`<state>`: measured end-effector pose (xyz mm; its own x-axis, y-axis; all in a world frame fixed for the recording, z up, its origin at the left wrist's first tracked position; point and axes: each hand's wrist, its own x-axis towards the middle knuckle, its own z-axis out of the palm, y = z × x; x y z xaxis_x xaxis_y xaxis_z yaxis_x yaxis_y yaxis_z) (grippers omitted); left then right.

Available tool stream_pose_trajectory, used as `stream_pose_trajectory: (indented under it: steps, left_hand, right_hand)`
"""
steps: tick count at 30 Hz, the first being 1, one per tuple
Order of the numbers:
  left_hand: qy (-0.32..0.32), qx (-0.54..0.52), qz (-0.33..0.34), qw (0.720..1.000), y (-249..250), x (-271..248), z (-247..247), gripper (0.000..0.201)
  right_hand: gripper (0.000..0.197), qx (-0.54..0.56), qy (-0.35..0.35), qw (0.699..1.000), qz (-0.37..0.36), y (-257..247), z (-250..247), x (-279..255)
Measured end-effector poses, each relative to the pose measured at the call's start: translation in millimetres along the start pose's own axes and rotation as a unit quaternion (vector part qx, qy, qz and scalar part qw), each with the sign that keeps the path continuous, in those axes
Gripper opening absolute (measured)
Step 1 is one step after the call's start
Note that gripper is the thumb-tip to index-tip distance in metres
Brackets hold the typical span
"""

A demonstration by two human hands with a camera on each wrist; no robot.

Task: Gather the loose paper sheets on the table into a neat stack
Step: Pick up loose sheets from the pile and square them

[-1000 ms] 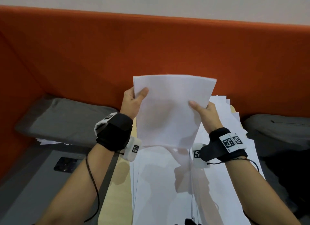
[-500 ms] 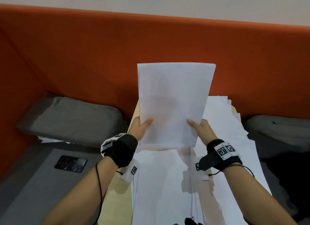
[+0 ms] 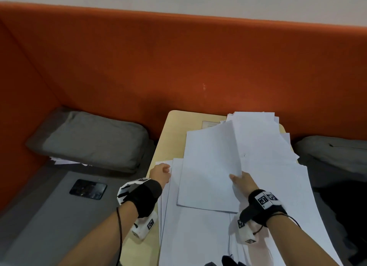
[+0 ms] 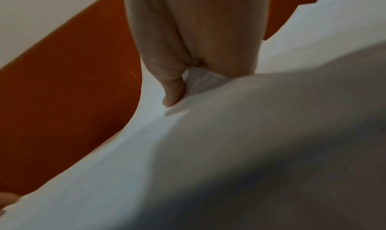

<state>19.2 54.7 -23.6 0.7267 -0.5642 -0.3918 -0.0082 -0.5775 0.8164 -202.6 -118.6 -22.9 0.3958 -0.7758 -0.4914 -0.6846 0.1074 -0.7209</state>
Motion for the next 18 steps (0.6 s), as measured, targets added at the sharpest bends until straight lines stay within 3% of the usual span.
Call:
stream_pose_trajectory:
  steps: [8,10,13,18]
  left_hand:
    - [0.001,-0.057,-0.02,0.998,5.5,0.4,6.8,0.031]
    - [0.001,-0.008,0.001,1.0,7.0,-4.4,8.6,0.023]
    - [0.0,0.037,0.007,0.999,6.6,-6.5,14.7,0.04]
    - [0.006,0.051,0.015,0.999,11.4,-6.6,15.5,0.043]
  right_hand:
    - [0.038,0.006,-0.001,1.0,0.005,-1.2,-1.4,2.6]
    - [0.038,0.008,0.0,1.0,0.005,-1.0,-1.2,3.0]
    - [0.036,0.008,-0.003,1.0,0.002,-0.9,-1.2,2.9]
    - [0.032,0.017,0.001,1.0,-0.002,1.8,-1.4,3.6]
